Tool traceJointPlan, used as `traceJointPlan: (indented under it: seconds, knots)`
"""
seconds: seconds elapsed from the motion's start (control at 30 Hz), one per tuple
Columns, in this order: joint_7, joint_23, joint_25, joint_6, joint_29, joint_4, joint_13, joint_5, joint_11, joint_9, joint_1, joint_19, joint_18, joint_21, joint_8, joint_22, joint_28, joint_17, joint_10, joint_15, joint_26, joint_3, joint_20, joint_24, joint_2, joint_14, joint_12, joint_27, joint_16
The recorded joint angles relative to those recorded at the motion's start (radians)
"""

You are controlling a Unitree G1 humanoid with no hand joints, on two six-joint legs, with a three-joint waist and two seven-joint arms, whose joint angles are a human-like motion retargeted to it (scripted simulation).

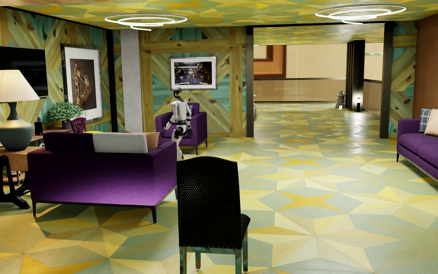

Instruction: Go to the stool

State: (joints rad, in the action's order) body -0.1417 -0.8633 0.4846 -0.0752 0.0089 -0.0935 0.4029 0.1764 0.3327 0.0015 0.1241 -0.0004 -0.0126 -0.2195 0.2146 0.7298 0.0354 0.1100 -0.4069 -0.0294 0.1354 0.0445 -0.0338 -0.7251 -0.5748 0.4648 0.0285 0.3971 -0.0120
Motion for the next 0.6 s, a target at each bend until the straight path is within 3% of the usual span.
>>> traceJointPlan:
  seconds: [0.03,0.07,0.13,0.17,0.2,0.23,0.27,0.33,0.37,0.4,0.5,0.53,0.57,0.6]
  knots:
    - [0.018,0.002,0.016,-0.004,-0.022,-0.002,0.006,0.011,-0.047,-0.008,-0.013,-0.069,0.008,0.004,0.038,-0.001,0.012,-0.015,0.0,-0.07,0.001,0.003,-0.002,0.01,0.025,0.014,-0.001,0.014,0.003]
    - [0.039,-0.011,0.03,-0.001,-0.022,0.009,-0.008,0.014,-0.034,-0.013,-0.013,-0.108,0.018,-0.002,0.063,0.005,0.025,-0.032,-0.028,-0.057,0.014,0.005,-0.009,0.017,0.036,0.025,-0.001,0.032,0.001]
    - [0.037,-0.077,0.107,0.025,0.059,0.057,-0.108,-0.005,0.041,-0.011,0.003,-0.087,0.032,-0.094,0.073,0.035,0.057,-0.02,-0.16,0.021,0.059,0.002,-0.049,0.046,0.054,-0.008,-0.035,0.044,0.004]
    - [0.039,-0.093,0.152,0.035,0.12,0.081,-0.17,-0.014,0.078,-0.008,0.031,-0.088,0.053,-0.149,0.078,0.057,0.042,0.004,-0.257,0.056,0.081,-0.002,-0.054,0.047,0.067,-0.079,-0.059,0.04,0.002]
    - [0.073,-0.082,0.19,0.041,0.155,0.104,-0.226,-0.024,0.1,-0.006,0.081,-0.095,0.096,-0.192,0.099,0.084,-0.025,0.026,-0.381,0.092,0.095,-0.007,-0.041,0.03,0.089,-0.169,-0.07,0.02,-0.02]
    - [0.118,-0.064,0.207,0.047,0.136,0.121,-0.283,-0.033,0.111,-0.004,0.142,-0.096,0.168,-0.197,0.125,0.104,-0.095,0.035,-0.517,0.126,0.095,-0.01,-0.037,0.009,0.118,-0.257,-0.077,0.0,-0.054]
    - [0.168,-0.022,0.201,0.058,0.061,0.13,-0.313,-0.042,0.12,-0.001,0.205,-0.092,0.21,-0.166,0.15,0.115,-0.117,0.05,-0.658,0.156,0.118,-0.013,-0.055,-0.001,0.15,-0.309,-0.078,-0.018,-0.078]
    - [0.188,0.022,0.158,0.085,-0.118,0.191,-0.401,-0.053,0.132,0.005,0.327,-0.074,0.201,-0.082,0.19,0.107,-0.003,0.065,-0.84,0.203,0.142,-0.017,-0.138,0.015,0.204,-0.283,-0.1,-0.039,-0.086]
    - [0.164,0.029,0.128,0.095,-0.167,0.237,-0.45,-0.056,0.126,0.007,0.375,-0.064,0.178,-0.047,0.199,0.098,0.054,0.078,-0.855,0.217,0.144,-0.023,-0.18,0.037,0.231,-0.271,-0.118,-0.041,-0.076]
    - [0.139,0.036,0.111,0.103,-0.176,0.274,-0.499,-0.059,0.121,0.007,0.411,-0.055,0.166,-0.037,0.201,0.09,0.069,0.099,-0.822,0.23,0.139,-0.032,-0.206,0.06,0.253,-0.251,-0.135,-0.046,-0.068]
    - [0.119,0.072,0.117,0.119,-0.124,0.292,-0.637,-0.069,0.138,0.005,0.446,-0.025,0.135,-0.069,0.183,0.056,-0.018,0.17,-0.477,0.28,0.101,-0.066,-0.205,0.07,0.292,-0.185,-0.191,-0.067,-0.089]
    - [0.133,0.084,0.123,0.123,-0.119,0.275,-0.675,-0.074,0.127,0.001,0.416,-0.015,0.16,-0.089,0.168,0.044,-0.026,0.186,-0.27,0.288,0.101,-0.075,-0.213,0.074,0.308,-0.229,-0.211,-0.076,-0.086]
    - [0.089,0.089,0.128,0.126,-0.119,0.278,-0.709,-0.074,0.101,-0.004,0.364,-0.007,0.131,-0.115,0.151,0.04,-0.015,0.198,-0.115,0.29,0.106,-0.077,-0.224,0.078,0.328,-0.301,-0.23,-0.086,-0.071]
    - [0.048,0.089,0.133,0.128,-0.115,0.29,-0.736,-0.074,0.114,-0.007,0.328,0.004,0.093,-0.142,0.132,0.046,-0.004,0.201,-0.087,0.302,0.115,-0.077,-0.229,0.075,0.335,-0.261,-0.249,-0.087,-0.061]
